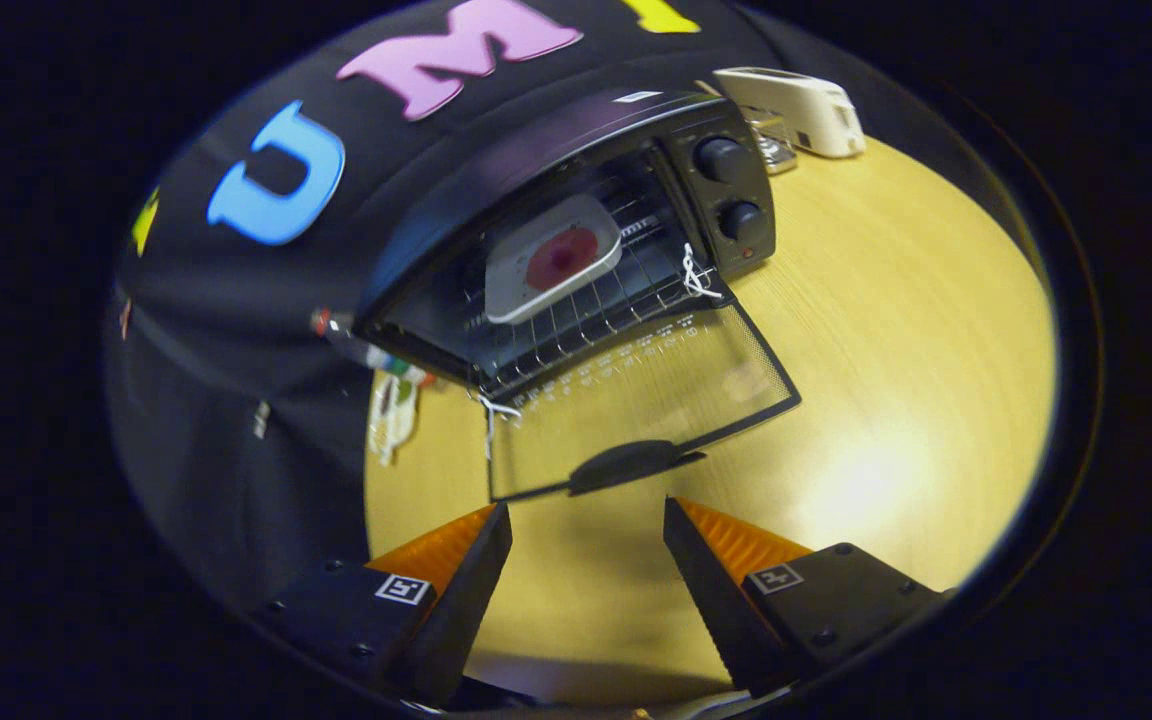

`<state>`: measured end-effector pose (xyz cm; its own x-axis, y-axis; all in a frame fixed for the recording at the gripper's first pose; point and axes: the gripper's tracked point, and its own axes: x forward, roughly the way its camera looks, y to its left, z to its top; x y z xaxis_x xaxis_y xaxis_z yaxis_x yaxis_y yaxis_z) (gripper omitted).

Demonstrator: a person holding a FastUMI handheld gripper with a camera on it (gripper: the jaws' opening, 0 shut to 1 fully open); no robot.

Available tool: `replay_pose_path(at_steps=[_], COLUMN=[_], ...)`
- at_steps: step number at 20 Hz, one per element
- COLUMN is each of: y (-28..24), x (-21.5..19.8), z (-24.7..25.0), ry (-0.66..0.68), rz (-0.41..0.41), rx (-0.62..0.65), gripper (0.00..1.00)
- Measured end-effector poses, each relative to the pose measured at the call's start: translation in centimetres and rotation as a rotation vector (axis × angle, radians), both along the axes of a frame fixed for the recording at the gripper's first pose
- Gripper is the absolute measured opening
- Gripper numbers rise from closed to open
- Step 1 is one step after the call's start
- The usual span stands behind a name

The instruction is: Open the toaster oven, put the food inside, and close the toaster oven door.

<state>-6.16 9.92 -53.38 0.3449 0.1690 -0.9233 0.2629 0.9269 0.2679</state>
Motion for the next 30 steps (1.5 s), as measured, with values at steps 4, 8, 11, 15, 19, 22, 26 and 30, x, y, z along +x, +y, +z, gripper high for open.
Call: replay_pose_path(at_steps=[4, 8, 11, 15, 19, 22, 26, 30], y=[0.0, -0.1, -0.6, -1.1, -0.9, -0.6, -0.4, -0.2], x=[-2.0, -1.7, -0.9, 1.4, 1.5, 1.6, 1.8, 3.0], z=[-3.5, -6.4, -8.2, -9.0, -9.1, -8.2, -5.6, -2.8], ry=[0.077, 0.111, 0.135, 0.099, 0.066, 0.070, 0.019, -0.054], rz=[0.143, 0.171, 0.167, 0.106, 0.146, 0.142, 0.142, 0.134], rx=[-0.137, -0.197, -0.244, -0.281, -0.336, -0.290, -0.261, -0.237], gripper=[0.99, 0.99, 0.99, 0.99, 0.98, 0.98, 0.98, 0.98])
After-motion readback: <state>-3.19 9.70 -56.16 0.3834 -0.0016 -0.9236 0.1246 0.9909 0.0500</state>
